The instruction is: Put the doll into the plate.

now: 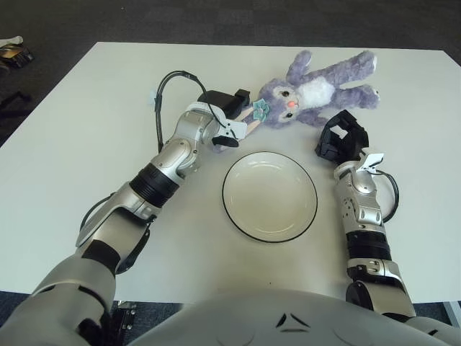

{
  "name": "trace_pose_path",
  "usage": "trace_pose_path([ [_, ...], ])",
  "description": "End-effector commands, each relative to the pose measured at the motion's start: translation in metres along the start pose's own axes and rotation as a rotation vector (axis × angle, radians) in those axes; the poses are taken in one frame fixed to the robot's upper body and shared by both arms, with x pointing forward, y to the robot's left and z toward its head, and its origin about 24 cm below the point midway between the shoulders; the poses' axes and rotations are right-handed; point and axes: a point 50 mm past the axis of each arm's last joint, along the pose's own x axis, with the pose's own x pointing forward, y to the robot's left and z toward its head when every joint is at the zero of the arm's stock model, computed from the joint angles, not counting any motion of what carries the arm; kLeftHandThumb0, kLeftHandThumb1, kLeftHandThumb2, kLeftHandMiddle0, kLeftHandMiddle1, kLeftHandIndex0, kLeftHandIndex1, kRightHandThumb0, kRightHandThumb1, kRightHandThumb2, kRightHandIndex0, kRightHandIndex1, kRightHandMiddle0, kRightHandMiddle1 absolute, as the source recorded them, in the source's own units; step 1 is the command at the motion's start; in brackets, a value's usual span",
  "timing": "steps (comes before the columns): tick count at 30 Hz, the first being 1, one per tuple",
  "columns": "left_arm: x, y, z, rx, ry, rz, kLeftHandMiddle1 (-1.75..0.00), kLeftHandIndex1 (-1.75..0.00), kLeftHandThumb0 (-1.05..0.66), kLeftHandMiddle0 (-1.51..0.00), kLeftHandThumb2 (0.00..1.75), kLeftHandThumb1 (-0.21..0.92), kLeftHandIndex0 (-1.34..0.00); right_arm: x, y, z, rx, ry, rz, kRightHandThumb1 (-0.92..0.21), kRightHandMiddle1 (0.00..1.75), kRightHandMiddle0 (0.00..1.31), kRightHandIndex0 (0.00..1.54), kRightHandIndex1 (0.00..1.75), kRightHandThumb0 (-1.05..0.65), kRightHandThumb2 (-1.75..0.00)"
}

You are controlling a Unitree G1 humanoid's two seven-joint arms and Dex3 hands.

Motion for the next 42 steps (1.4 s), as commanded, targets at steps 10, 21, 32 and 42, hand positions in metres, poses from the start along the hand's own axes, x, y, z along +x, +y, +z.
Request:
trace_pose_path([
  [10, -0.001, -0.010, 0.006, 0.082, 0.066, 0.055, -1.74, -0.96, 0.49, -0.68, 1.43, 0.22, 0.00, -0.011, -0.003, -0.021, 0.028, 0.100, -0.039, -0.28, 1.75, 0.64, 1.08, 1.75, -0.49, -1.36],
  [21, 0.002, -0.018, 0.007, 0.113, 0.075, 0.115, -1.75, -1.53, 0.51, -0.70, 1.46, 0.20, -0.09, -0.012, -0.003, -0.019, 0.053, 0.090, -0.031, -0.31, 1.75, 0.62, 1.08, 1.75, -0.48, -1.33],
  [32, 0.006, -0.024, 0.003, 0.175, 0.034, 0.143, -1.75, -1.74, 0.01, -0.53, 1.37, 0.27, -0.51, -0.012, -0.002, -0.017, 0.068, 0.072, -0.023, -0.31, 1.75, 0.61, 1.08, 1.75, -0.48, -1.32],
  [42, 0.007, -0.026, 0.001, 0.190, 0.019, 0.178, -1.75, -1.75, 0.00, -0.59, 1.47, 0.19, -0.58, -0.012, 0.000, -0.011, 0.052, 0.045, -0.015, -0.34, 1.75, 0.59, 1.06, 1.75, -0.47, -1.29],
])
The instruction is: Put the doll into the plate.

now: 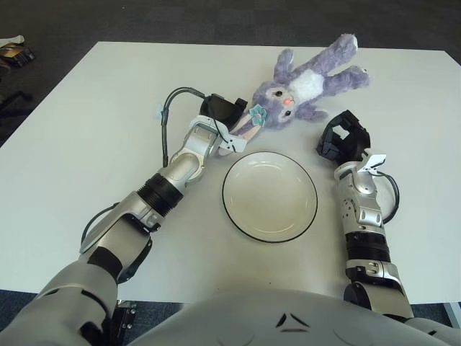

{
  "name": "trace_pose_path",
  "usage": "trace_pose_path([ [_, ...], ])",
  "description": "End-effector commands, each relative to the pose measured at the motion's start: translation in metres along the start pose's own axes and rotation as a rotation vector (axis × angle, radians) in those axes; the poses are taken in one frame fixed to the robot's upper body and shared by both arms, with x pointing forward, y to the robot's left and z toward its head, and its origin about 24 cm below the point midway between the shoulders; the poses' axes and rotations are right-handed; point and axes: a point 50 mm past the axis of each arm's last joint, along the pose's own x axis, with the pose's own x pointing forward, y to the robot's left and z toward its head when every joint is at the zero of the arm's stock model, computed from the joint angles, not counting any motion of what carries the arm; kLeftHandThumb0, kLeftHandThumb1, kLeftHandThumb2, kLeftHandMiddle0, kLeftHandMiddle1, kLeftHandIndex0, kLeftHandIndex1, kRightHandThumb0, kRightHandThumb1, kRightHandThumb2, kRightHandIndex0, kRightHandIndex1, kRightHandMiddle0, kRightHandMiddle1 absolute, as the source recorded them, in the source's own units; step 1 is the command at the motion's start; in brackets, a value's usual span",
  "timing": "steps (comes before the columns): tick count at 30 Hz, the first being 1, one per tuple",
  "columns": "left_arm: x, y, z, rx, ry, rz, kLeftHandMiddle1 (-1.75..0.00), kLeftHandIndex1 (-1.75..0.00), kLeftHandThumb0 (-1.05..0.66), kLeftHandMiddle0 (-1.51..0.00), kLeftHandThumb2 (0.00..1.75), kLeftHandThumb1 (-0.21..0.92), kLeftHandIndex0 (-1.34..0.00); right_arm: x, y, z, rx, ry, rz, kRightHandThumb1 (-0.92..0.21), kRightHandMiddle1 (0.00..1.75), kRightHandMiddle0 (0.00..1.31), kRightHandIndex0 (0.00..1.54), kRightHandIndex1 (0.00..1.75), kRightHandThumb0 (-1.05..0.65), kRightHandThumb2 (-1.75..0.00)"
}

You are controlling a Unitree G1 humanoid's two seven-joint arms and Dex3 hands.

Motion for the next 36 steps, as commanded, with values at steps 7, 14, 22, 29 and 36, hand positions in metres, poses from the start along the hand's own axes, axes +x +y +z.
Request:
trace_pose_path([
  [7, 0.000, -0.003, -0.004, 0.008, -0.013, 0.043, -1.75, -1.74, 0.00, -0.61, 1.49, 0.17, -0.60, -0.010, 0.003, -0.008, -0.018, 0.036, -0.014, -0.34, 1.75, 0.59, 1.02, 1.75, -0.47, -1.28],
  [14, 0.000, -0.004, -0.007, -0.030, -0.016, 0.056, -1.75, -1.74, 0.00, -0.64, 1.54, 0.12, -0.63, -0.009, 0.011, 0.008, -0.145, -0.039, 0.002, -0.34, 1.75, 0.59, 1.01, 1.75, -0.47, -1.28],
  [22, 0.000, -0.002, -0.009, -0.085, -0.019, 0.077, -1.75, -1.74, 0.00, -0.69, 1.60, 0.07, -0.68, -0.006, 0.016, 0.018, -0.327, -0.112, 0.084, -0.29, 1.75, 0.63, 1.06, 1.75, -0.49, -1.35],
  [29, 0.001, -0.001, -0.010, -0.096, -0.019, 0.095, -1.75, -1.74, 0.00, -0.72, 1.65, 0.02, -0.71, 0.002, 0.024, 0.036, -0.442, -0.180, 0.120, -0.33, 1.75, 0.60, 1.01, 1.75, -0.47, -1.29],
  [36, 0.002, -0.001, -0.011, -0.101, -0.021, 0.131, -1.75, -1.74, 0.00, -0.72, 1.65, 0.02, -0.71, 0.006, 0.027, 0.047, -0.552, -0.233, 0.132, -0.41, 1.75, 0.53, 0.91, 1.75, -0.45, -1.19],
])
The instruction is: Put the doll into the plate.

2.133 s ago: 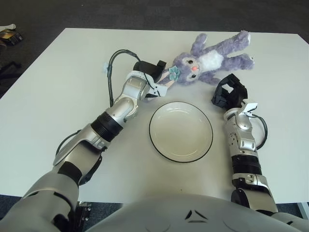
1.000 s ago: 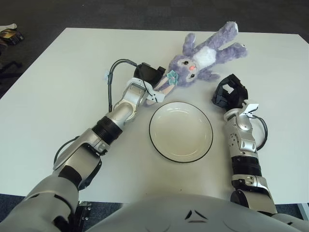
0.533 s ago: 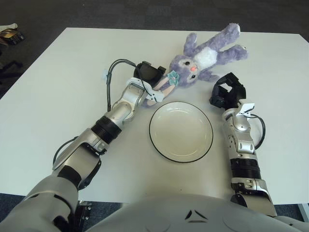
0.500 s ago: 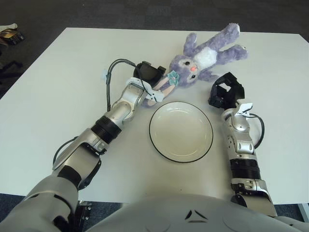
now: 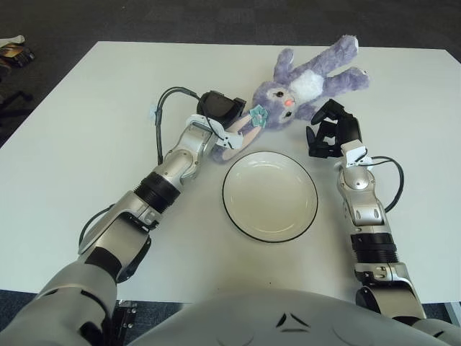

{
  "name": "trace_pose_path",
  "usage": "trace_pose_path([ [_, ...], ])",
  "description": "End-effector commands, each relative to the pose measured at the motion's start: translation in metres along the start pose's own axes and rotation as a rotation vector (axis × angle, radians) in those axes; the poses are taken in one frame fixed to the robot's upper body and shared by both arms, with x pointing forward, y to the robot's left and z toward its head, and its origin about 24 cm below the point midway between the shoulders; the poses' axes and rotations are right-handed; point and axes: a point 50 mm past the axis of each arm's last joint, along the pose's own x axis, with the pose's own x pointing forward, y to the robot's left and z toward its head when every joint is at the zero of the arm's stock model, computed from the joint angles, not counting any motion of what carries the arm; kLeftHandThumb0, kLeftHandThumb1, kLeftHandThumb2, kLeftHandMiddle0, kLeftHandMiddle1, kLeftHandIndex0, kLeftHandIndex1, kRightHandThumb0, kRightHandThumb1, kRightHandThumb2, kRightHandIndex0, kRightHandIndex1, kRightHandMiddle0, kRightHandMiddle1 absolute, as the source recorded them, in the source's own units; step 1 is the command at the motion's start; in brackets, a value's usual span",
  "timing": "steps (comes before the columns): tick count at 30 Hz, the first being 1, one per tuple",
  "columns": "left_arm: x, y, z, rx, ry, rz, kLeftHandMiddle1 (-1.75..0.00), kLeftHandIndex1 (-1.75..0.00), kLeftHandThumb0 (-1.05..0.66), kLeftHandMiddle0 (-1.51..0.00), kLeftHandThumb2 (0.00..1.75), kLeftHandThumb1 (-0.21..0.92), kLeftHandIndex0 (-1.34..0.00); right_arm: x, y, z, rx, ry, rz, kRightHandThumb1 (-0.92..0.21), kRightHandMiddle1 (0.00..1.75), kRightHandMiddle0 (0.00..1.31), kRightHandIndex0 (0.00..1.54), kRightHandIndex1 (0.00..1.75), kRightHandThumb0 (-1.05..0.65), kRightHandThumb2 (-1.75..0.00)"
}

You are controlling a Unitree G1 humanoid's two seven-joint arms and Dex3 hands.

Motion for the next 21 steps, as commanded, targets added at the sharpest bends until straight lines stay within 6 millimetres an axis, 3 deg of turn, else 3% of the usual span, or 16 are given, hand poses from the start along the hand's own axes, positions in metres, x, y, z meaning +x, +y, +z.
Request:
trace_pose_path([
  [1, 0.000, -0.002, -0.004, -0.001, 0.004, 0.021, -1.75, -1.74, 0.00, -0.72, 1.65, 0.02, -0.71, 0.006, -0.003, 0.008, -0.065, -0.030, 0.004, -0.42, 1.75, 0.53, 0.90, 1.75, -0.45, -1.18],
  [9, -0.001, -0.001, -0.003, -0.012, -0.011, 0.044, -1.75, -1.74, 0.00, -0.70, 1.62, 0.04, -0.70, 0.020, -0.008, 0.010, -0.192, -0.051, 0.039, -0.48, 1.75, 0.48, 0.78, 1.75, -0.43, -1.11],
  [10, -0.001, -0.001, -0.003, -0.015, -0.011, 0.046, -1.75, -1.74, 0.00, -0.70, 1.62, 0.05, -0.69, 0.021, -0.008, 0.010, -0.212, -0.055, 0.045, -0.40, 1.72, 0.48, 0.73, 1.75, -0.28, -1.21],
  [13, -0.002, -0.001, -0.002, -0.019, -0.011, 0.053, -1.75, -1.74, 0.00, -0.70, 1.62, 0.05, -0.69, 0.026, -0.009, 0.012, -0.276, -0.065, 0.072, -0.31, 1.70, 0.47, 0.67, 1.75, -0.10, -1.32],
  [21, -0.003, 0.000, -0.001, -0.032, -0.026, 0.090, -1.75, -1.74, 0.00, -0.68, 1.59, 0.07, -0.68, 0.036, -0.013, 0.019, -0.386, -0.093, 0.111, -0.43, 1.74, 0.34, 0.56, 1.63, -0.01, -1.16],
])
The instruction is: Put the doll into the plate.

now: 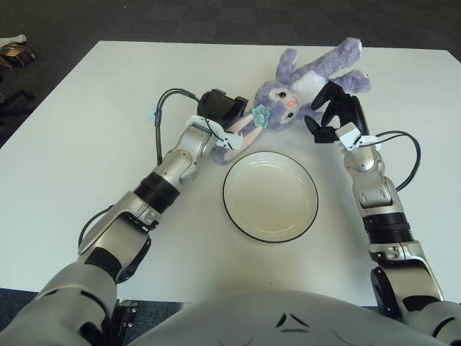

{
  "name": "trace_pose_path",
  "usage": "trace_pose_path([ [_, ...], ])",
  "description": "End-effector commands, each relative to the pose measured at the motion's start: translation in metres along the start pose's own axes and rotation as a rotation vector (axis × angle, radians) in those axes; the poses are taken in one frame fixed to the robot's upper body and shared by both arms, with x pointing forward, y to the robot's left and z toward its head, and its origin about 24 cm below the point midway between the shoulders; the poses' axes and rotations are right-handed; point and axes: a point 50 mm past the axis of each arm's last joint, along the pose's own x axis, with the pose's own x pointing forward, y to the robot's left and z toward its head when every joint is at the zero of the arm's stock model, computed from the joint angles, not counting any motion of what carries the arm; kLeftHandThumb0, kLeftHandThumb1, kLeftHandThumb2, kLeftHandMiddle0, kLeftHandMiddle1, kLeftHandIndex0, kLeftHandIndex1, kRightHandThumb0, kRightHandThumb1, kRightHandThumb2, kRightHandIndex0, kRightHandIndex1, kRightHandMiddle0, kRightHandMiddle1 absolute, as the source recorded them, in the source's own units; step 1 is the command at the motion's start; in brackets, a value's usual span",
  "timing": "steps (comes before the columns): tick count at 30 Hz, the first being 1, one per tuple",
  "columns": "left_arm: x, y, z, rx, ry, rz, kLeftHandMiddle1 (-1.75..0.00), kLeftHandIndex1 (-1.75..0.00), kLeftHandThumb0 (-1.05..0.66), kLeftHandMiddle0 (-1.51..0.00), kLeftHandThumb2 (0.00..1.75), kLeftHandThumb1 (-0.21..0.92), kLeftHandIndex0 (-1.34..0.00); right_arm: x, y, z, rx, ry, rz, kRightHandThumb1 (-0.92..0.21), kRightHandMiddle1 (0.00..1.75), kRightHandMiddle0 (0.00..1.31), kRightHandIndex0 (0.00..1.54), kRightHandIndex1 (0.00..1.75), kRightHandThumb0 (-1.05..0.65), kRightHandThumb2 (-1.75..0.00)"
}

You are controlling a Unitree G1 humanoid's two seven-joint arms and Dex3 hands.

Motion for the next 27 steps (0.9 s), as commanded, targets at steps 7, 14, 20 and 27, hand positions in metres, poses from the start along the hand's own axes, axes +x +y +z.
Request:
trace_pose_path([
  [7, -0.003, 0.000, -0.002, -0.004, -0.004, 0.029, -1.75, -1.73, 0.00, -0.65, 1.55, 0.11, -0.65, 0.015, -0.008, 0.005, -0.228, -0.073, 0.029, -0.65, 1.70, 0.31, 0.41, 1.53, -0.01, -0.82],
  [14, -0.004, 0.001, -0.002, -0.015, -0.009, 0.042, -1.75, -1.73, 0.00, -0.65, 1.54, 0.12, -0.64, 0.021, -0.008, 0.006, -0.337, -0.109, 0.043, -0.71, 1.57, 0.32, 0.23, 1.34, -0.32, -0.64],
  [20, -0.005, 0.000, -0.001, -0.016, -0.012, 0.053, -1.75, -1.73, 0.00, -0.65, 1.55, 0.11, -0.65, 0.025, -0.009, 0.008, -0.405, -0.128, 0.073, -0.29, 1.42, 0.05, 0.15, 1.25, -0.42, -1.07],
  [27, -0.005, 0.001, -0.001, 0.008, -0.028, 0.071, -1.75, -1.73, 0.00, -0.66, 1.56, 0.10, -0.65, 0.029, -0.012, 0.013, -0.483, -0.123, 0.136, -0.21, 1.29, 0.00, 0.07, 1.17, -0.42, -1.14],
])
